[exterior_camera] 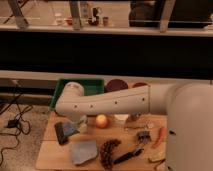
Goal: Place sponge in plastic cup
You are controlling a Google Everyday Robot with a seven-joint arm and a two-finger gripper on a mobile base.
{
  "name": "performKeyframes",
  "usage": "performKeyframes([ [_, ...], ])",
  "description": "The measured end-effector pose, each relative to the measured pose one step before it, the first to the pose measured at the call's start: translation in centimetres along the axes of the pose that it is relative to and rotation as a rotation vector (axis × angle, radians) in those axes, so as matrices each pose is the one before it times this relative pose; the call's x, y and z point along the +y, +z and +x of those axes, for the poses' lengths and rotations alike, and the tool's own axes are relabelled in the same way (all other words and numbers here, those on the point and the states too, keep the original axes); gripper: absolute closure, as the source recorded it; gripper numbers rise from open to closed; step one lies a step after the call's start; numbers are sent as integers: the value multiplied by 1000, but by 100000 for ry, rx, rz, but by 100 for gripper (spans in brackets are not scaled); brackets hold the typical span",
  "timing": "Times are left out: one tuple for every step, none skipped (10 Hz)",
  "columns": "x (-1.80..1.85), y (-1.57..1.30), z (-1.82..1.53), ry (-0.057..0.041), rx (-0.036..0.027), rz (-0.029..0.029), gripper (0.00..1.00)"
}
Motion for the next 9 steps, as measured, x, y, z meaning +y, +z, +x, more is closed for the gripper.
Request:
performKeyframes([
  [-698, -78, 278, 368, 858, 424, 92],
  [-465, -28, -40, -129, 473, 306, 92],
  [-574, 9, -3, -309, 915, 304, 92],
  [-723, 182, 512, 768, 1361, 79, 92],
  [-387, 215, 478, 623, 750, -71, 92],
  [-186, 195, 258, 123, 665, -113, 92],
  [-136, 238, 139, -117, 686, -150, 92],
  [-89, 193, 235, 268, 609, -257, 92],
  [44, 254, 298, 368, 482, -338, 92],
])
